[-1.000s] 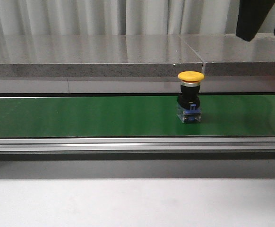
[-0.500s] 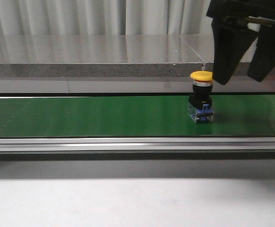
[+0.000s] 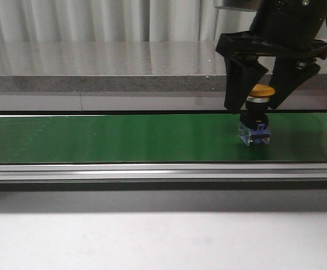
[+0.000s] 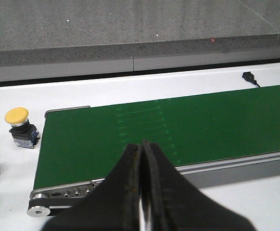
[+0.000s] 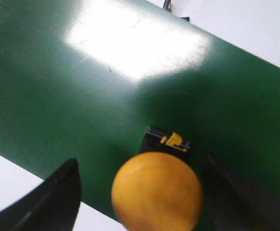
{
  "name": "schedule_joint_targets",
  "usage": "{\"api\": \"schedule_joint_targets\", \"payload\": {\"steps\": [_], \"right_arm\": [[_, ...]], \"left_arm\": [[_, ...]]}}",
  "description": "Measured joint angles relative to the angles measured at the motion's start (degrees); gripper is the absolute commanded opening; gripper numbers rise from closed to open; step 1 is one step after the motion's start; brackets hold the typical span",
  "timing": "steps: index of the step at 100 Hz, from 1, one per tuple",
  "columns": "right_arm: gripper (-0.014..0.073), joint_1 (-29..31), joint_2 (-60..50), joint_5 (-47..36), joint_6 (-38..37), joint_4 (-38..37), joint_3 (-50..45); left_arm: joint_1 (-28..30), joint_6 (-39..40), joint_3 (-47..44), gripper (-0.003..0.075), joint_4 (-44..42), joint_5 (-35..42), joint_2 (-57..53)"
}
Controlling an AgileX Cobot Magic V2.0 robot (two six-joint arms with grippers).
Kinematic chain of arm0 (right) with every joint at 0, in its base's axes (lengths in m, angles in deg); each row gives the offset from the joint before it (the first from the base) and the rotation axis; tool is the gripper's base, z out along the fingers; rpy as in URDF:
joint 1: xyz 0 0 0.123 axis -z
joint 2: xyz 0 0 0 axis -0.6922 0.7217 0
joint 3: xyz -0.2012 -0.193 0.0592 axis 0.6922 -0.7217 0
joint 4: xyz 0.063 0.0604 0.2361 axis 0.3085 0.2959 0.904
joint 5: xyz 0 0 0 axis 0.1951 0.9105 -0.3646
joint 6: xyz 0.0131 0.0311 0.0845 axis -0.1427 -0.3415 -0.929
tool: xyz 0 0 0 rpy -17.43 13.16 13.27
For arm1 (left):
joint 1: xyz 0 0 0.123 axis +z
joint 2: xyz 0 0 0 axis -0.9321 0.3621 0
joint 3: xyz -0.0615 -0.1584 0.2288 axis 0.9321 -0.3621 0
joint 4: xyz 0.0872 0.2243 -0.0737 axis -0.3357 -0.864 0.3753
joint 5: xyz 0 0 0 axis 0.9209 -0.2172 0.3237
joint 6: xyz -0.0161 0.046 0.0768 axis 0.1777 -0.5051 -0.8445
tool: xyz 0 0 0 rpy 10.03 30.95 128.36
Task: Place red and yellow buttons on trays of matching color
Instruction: 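Lower the right gripper onto the yellow button, grasp and lift it, then carry the yellow button into the yellow tray and release it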
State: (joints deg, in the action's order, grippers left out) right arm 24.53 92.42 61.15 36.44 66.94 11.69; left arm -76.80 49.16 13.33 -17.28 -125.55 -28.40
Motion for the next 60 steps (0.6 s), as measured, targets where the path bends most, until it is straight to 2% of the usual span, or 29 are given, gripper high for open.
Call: {"api": "schedule_joint_targets", "payload": {"steps": [12,21,39,60], "right_arm": [[0.0262,0.0,0.0,-0.12,0.0,0.0,-0.09],[0.0186,0.0,0.0,-0.12,0.0,0.0,-0.09],[0.0162,0.0,-1.01,-0.12,-1.66,-0.23,-0.09],[0.0162,0.0,-5.88,0.42,-14.38,-7.03,-0.09]], "left_arm": [[0.0,0.0,0.0,-0.0021,0.0,0.0,0.0],[0.0,0.0,0.0,-0.0021,0.0,0.0,0.0],[0.0,0.0,0.0,-0.0021,0.0,0.0,0.0],[0.0,0.0,0.0,-0.0021,0.0,0.0,0.0]]}}
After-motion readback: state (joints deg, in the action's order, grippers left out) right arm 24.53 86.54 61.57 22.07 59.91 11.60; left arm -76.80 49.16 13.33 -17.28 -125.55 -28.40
